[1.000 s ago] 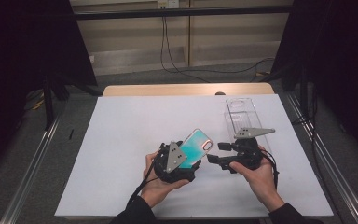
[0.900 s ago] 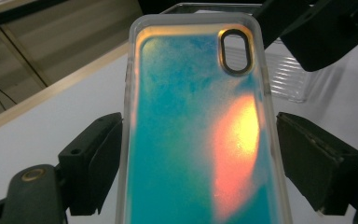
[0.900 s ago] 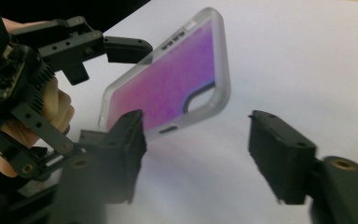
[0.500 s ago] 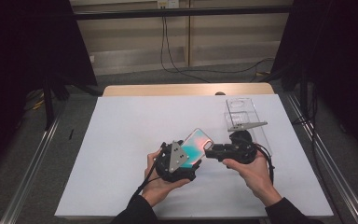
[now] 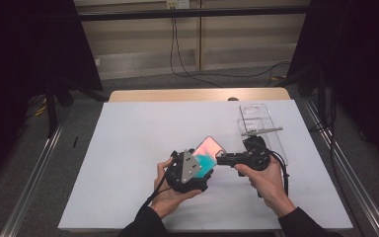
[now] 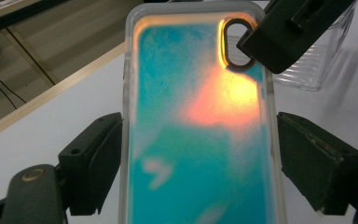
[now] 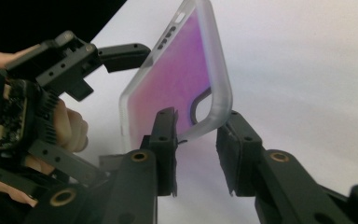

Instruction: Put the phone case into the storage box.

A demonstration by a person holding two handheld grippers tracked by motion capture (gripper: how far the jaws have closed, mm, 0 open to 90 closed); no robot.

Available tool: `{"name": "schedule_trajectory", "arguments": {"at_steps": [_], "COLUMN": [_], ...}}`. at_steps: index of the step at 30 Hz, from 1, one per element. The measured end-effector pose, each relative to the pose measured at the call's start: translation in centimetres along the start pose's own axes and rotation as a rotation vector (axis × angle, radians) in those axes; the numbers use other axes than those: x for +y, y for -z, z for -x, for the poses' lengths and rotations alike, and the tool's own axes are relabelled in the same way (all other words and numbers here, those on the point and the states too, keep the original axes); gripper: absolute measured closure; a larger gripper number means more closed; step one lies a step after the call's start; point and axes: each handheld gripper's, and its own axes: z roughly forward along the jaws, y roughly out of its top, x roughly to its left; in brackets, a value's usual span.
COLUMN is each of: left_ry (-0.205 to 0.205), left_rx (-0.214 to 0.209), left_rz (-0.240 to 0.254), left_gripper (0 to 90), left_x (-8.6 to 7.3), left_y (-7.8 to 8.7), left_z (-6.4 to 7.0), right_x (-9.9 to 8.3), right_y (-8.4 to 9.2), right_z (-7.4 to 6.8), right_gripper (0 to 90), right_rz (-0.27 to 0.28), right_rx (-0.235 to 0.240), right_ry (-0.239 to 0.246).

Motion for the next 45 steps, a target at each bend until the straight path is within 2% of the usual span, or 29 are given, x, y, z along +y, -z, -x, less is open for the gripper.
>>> {"name": "schedule_trajectory", "arguments": {"at_steps": [10,18,21,22,24,26,29,32,34,38,42,45], "left_ry": [-0.017,-0.025,-0.035,-0.025,-0.03,-0.021,-0.02,0.004,0.039,0.054,0.075,0.107], "left_rx": [0.013,0.021,0.025,0.025,0.028,0.031,0.034,0.009,-0.017,-0.018,-0.021,-0.026], "left_rz": [-0.013,-0.002,0.007,0.009,0.007,0.009,0.027,0.036,0.042,0.051,0.078,0.067], "left_gripper": [17.4,17.4,17.3,17.3,17.3,17.2,17.0,16.6,14.2,6.3,6.0,5.0], "left_x": [-0.3,-0.3,-0.2,-0.3,-0.4,-0.4,-0.4,-0.5,-0.4,-0.4,-0.3,-0.4], "left_y": [-0.2,-0.3,-0.3,-0.4,-0.6,-0.6,-0.7,-0.8,-0.8,-0.8,-0.6,-0.7], "left_z": [0.0,0.0,0.1,0.0,0.0,-0.1,-0.3,-0.7,-0.9,-1.0,-1.2,-1.6], "right_x": [0.0,-0.1,-0.1,0.0,0.0,-0.1,0.0,0.0,0.1,0.2,0.2,0.3], "right_y": [-0.6,-0.7,-0.6,-0.6,-0.6,-0.6,-0.5,-0.5,-0.5,-0.4,-0.1,0.2], "right_z": [0.3,0.4,0.6,0.6,0.6,0.5,0.4,0.3,0.4,0.5,0.6,0.7], "right_gripper": [69.9,72.2,76.7,77.6,80.0,80.7,81.0,81.1,81.6,81.9,82.0,82.0], "right_rz": [-0.004,0.016,0.034,0.035,0.042,0.042,0.063,0.08,0.088,0.098,0.117,0.142], "right_rx": [0.001,0.016,0.048,0.053,0.076,0.078,0.08,0.079,0.089,0.077,0.065,0.051], "right_ry": [-0.052,-0.101,-0.117,-0.114,-0.13,-0.131,-0.126,-0.116,-0.117,-0.083,-0.059,-0.017]}}
